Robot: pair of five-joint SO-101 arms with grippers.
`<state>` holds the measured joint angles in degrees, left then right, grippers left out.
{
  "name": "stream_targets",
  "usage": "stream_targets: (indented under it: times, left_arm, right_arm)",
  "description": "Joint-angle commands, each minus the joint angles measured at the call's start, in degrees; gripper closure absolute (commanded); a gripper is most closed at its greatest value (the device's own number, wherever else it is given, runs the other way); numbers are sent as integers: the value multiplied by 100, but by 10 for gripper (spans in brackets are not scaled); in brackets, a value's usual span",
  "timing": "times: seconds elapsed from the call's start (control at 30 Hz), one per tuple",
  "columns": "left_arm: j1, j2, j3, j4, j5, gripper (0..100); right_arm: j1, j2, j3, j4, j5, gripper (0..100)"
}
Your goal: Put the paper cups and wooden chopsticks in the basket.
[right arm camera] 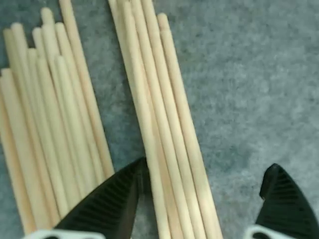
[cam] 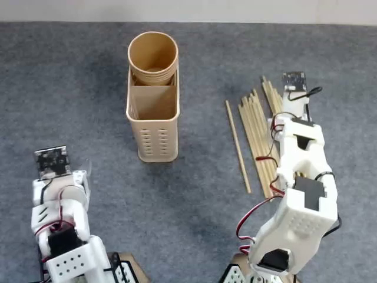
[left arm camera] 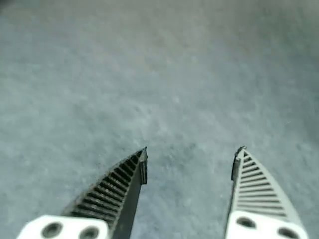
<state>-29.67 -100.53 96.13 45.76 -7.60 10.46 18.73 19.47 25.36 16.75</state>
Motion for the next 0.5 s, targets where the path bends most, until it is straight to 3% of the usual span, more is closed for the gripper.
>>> stream_targets:
  times: [0.0, 0.13, 0.23, 0.47]
  left_arm:
    - [189, 171, 127, 9, -97, 723]
    - [189, 171, 127, 9, -97, 723]
    - [189, 171, 127, 9, -97, 723]
    - [189, 171, 127, 9, -97, 723]
  right_arm:
    - [-75, -48, -22, -119, 26, 721]
    - [-136, -40, 31, -101, 26, 998]
    - [-303, -101, 418, -101, 26, 964]
    - [-699, -716, 866, -57, 440, 994]
